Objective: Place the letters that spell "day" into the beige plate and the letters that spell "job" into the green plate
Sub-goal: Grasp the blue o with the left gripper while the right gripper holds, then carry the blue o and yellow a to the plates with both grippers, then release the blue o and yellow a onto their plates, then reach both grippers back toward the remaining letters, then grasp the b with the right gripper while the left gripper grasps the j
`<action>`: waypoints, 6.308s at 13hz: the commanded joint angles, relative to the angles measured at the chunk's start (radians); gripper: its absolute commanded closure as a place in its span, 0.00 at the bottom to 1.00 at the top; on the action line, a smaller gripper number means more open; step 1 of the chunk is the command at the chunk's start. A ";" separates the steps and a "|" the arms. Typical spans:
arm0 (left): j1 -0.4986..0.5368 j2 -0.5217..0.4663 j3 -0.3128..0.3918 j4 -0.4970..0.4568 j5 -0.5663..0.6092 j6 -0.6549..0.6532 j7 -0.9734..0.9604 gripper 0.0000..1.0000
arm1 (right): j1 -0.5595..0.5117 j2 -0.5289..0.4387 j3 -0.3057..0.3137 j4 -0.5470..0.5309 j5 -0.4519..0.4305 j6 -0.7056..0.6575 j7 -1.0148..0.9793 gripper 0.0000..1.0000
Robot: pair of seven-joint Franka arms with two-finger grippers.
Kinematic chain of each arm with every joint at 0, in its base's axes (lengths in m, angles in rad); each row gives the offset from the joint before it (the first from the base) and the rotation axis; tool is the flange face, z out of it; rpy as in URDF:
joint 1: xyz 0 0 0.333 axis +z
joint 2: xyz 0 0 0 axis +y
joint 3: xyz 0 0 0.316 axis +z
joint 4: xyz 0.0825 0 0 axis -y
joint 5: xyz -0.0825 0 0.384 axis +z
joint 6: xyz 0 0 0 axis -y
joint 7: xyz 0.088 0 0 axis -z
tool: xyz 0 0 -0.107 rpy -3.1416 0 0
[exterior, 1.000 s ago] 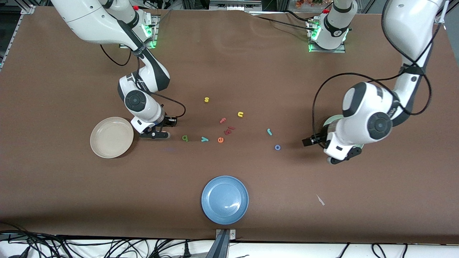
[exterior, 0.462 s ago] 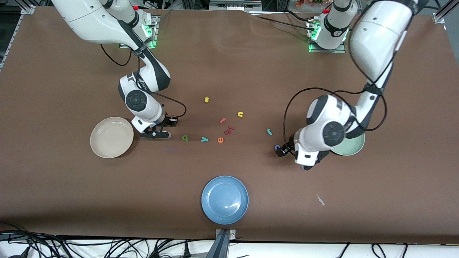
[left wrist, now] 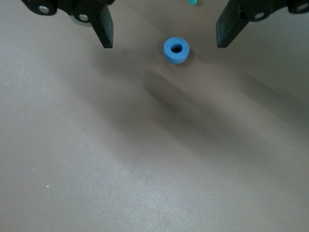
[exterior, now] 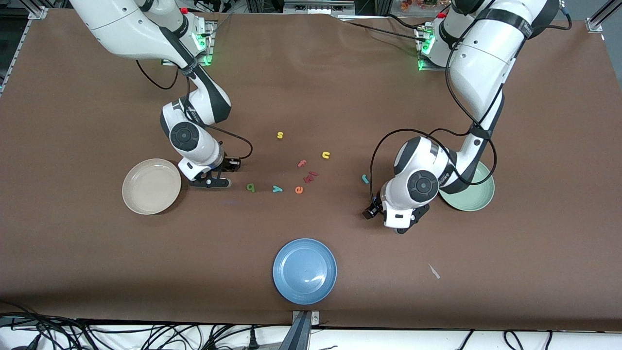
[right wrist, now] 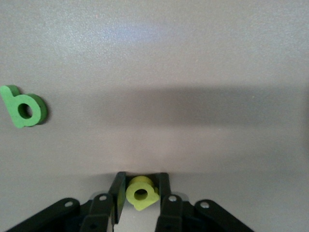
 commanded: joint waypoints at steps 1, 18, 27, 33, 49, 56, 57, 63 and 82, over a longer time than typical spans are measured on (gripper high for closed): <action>-0.008 0.022 0.005 0.023 0.031 0.002 -0.024 0.15 | 0.012 0.029 0.008 0.014 0.000 0.012 0.018 0.69; -0.013 0.019 -0.001 -0.037 0.031 0.001 -0.014 0.75 | -0.008 -0.086 -0.197 0.166 0.016 -0.278 -0.431 0.80; 0.051 -0.097 -0.003 -0.022 0.028 -0.121 0.105 0.88 | -0.042 -0.043 -0.291 0.178 0.179 -0.255 -0.674 0.00; 0.254 -0.224 -0.004 -0.037 0.017 -0.471 0.505 0.89 | -0.021 -0.042 -0.199 0.200 0.178 -0.255 -0.428 0.00; 0.377 -0.283 -0.070 -0.223 0.056 -0.398 0.580 0.00 | 0.214 0.139 -0.140 0.332 0.162 -0.097 -0.114 0.01; 0.222 -0.214 -0.223 -0.205 0.059 -0.176 -0.087 0.06 | 0.236 0.202 -0.140 0.396 0.052 -0.100 -0.171 0.09; 0.198 -0.191 -0.222 -0.208 0.060 -0.107 -0.144 0.07 | 0.236 0.205 -0.142 0.396 0.052 -0.100 -0.177 0.12; 0.121 -0.117 -0.220 -0.260 0.207 0.085 -0.231 0.21 | 0.237 0.207 -0.140 0.387 0.052 -0.111 -0.179 0.36; 0.111 -0.096 -0.216 -0.321 0.251 0.179 -0.149 0.79 | 0.199 0.190 -0.146 0.527 0.066 -0.362 -0.180 0.93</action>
